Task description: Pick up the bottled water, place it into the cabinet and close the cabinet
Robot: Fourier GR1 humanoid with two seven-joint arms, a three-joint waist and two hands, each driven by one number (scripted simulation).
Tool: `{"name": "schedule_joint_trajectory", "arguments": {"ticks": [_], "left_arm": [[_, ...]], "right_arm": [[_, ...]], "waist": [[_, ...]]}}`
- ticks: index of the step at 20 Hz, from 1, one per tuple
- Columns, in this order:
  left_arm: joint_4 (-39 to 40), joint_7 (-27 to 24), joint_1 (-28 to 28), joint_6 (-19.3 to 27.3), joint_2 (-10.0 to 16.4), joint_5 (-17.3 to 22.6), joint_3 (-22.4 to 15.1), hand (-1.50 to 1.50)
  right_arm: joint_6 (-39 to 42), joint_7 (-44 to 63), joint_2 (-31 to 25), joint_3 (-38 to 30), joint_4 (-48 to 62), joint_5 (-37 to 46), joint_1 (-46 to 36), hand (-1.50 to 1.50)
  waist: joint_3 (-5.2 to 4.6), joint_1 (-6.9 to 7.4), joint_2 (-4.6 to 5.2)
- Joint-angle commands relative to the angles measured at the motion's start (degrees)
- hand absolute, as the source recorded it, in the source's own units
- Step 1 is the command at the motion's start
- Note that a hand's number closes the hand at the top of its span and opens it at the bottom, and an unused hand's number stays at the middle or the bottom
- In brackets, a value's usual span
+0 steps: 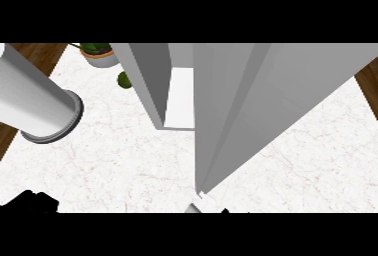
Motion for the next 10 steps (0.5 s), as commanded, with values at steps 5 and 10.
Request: {"name": "schedule_joint_trajectory", "arguments": {"ticks": [5, 10], "left_arm": [[-1.6, -1.5, 8.5, -7.8, 3.5, 5.3, 7.8, 1.5], [0.9, -3.9, 11.5, -12.9, 2.5, 4.9, 11.0, 1.5]], "right_arm": [[-0.8, 2.9, 9.8, -12.9, 18.5, -7.0, -17.7, 1.5], [7.7, -2.3, 9.9, -22.2, 25.5, -10.8, -20.2, 1.5]], "waist": [[0.08, 0.06, 0.44], [0.14, -0.91, 0.37]]}}
